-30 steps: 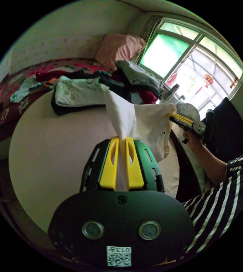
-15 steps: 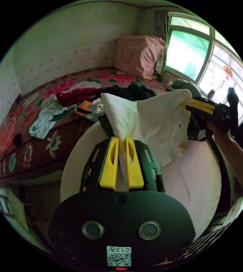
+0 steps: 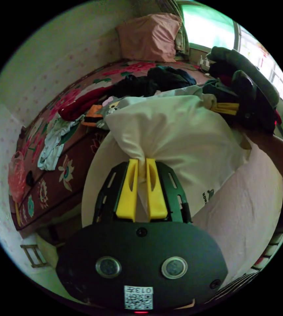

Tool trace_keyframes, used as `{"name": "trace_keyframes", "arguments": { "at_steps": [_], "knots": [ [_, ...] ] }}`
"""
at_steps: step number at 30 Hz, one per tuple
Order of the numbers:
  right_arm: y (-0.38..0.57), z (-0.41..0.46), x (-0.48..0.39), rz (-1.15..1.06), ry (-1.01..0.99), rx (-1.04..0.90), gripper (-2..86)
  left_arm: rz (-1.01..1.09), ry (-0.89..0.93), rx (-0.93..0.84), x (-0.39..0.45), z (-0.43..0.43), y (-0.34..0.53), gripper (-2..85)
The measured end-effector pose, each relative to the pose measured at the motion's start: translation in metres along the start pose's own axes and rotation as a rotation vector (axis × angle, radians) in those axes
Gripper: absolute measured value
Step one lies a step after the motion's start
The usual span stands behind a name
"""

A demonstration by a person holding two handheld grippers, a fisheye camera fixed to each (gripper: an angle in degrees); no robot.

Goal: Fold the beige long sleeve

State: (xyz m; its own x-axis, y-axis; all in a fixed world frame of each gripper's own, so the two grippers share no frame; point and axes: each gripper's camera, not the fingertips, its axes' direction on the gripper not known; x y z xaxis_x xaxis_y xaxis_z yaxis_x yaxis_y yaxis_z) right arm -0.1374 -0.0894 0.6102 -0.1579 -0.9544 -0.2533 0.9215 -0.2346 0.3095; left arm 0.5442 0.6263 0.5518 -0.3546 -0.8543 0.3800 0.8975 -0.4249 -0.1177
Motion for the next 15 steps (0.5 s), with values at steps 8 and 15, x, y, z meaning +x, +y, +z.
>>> {"name": "trace_keyframes", "arguments": {
  "at_steps": [8, 15],
  "knots": [
    [-0.047, -0.019, -0.015, 0.039, 0.113, -0.124, 1.1, 0.126, 0.201, 0.036, -0.052, -0.017, -0.018, 5.3],
    [-0.073, -0.038, -0.016, 0.102, 0.144, -0.202, 1.9, 0.201, 0.282, 0.010, -0.088, -0.033, -0.047, 5.5]
  ]
}}
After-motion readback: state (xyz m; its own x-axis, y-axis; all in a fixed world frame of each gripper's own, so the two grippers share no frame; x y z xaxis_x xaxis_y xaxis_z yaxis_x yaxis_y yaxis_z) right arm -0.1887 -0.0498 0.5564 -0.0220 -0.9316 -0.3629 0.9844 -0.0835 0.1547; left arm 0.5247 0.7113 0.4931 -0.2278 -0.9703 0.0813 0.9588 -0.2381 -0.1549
